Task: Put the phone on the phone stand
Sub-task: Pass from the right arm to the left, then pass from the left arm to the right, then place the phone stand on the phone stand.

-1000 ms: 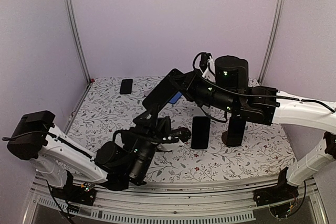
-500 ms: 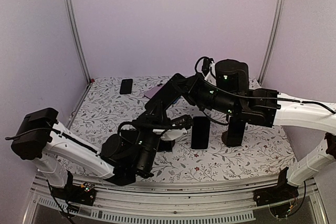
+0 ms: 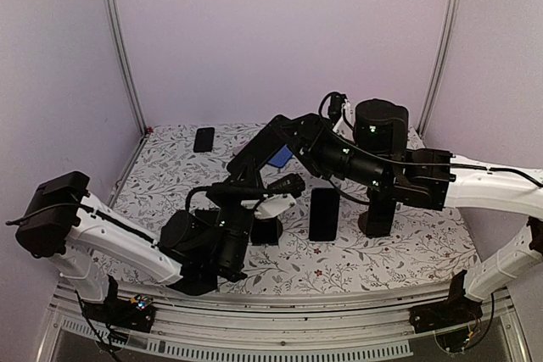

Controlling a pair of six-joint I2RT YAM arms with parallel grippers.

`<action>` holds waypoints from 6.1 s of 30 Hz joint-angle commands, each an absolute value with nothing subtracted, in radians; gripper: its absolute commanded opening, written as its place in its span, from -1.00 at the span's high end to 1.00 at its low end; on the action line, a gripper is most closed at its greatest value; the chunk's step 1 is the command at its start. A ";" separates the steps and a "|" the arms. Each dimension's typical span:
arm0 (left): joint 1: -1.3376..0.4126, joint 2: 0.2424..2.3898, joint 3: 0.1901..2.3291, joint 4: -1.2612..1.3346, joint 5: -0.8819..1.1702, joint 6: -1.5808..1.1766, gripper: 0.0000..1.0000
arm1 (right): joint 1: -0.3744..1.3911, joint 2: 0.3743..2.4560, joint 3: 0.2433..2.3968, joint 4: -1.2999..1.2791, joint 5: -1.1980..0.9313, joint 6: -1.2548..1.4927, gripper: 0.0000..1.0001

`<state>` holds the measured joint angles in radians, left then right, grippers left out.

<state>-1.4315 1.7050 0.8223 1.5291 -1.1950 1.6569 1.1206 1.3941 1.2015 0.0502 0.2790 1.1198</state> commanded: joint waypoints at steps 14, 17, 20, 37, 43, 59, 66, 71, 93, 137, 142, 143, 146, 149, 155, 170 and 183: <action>-1.354 1.352 0.871 0.699 -1.175 0.728 1.00 | 1.125 1.256 1.099 0.237 0.212 0.691 -0.99; -1.283 1.235 0.953 0.228 -0.927 0.290 1.00 | 1.125 1.230 1.085 0.233 0.212 0.646 -1.00; -1.171 1.103 0.923 0.129 -0.655 0.084 1.00 | 1.125 1.208 1.069 0.225 0.219 0.597 -0.98; -0.768 0.735 0.432 0.590 0.385 -0.490 1.00 | 1.140 1.372 1.180 0.219 0.031 0.553 -0.97; -0.681 0.704 0.305 0.820 0.516 -0.644 1.00 | 1.141 1.426 1.196 0.241 0.009 0.568 -0.86; -0.534 0.792 0.137 1.275 0.684 -0.954 1.00 | 1.147 1.608 1.344 0.315 -0.161 0.559 -0.18; -0.531 0.787 0.141 1.252 0.697 -0.957 1.00 | 1.150 1.657 1.390 0.317 -0.216 0.558 0.18; -0.529 0.802 0.152 1.238 0.707 -0.958 1.00 | 1.151 1.677 1.414 0.318 -0.265 0.550 0.38; -0.525 0.760 0.280 0.602 0.465 -0.750 -0.93 | 1.151 1.630 1.424 0.180 -0.178 0.455 0.96; -1.031 0.441 0.510 -0.396 -0.844 -0.719 -0.93 | 1.118 1.998 1.665 0.129 -0.267 0.013 0.97; -1.024 0.404 0.515 -0.425 -0.846 -0.730 -0.93 | 1.100 2.037 1.638 0.187 -0.306 -0.066 0.97; -1.023 0.393 0.518 -0.437 -0.850 -0.733 -0.93 | 1.092 2.043 1.631 0.202 -0.318 -0.067 0.97; -1.022 0.354 0.525 -0.464 -0.858 -0.734 -0.93 | 1.075 2.064 1.624 0.227 -0.365 -0.065 0.97; -1.019 0.317 0.526 -0.485 -0.867 -0.735 -0.93 | 1.063 2.090 1.623 0.245 -0.383 -0.069 0.97; -1.020 0.271 0.519 -0.521 -0.875 -0.735 -0.93 | 1.046 2.135 1.611 0.287 -0.426 -0.078 0.97; -1.020 0.220 0.483 -0.552 -0.878 -0.744 -0.93 | 1.023 2.166 1.583 0.304 -0.482 -0.080 0.97; -1.020 0.234 0.481 -0.543 -0.877 -0.736 -0.93 | 1.020 2.171 1.569 0.313 -0.488 -0.054 0.97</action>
<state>-1.0225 0.2920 0.4908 -0.5434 -0.8658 -0.7372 1.0264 2.1635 1.5692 0.2363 -0.4675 -0.0685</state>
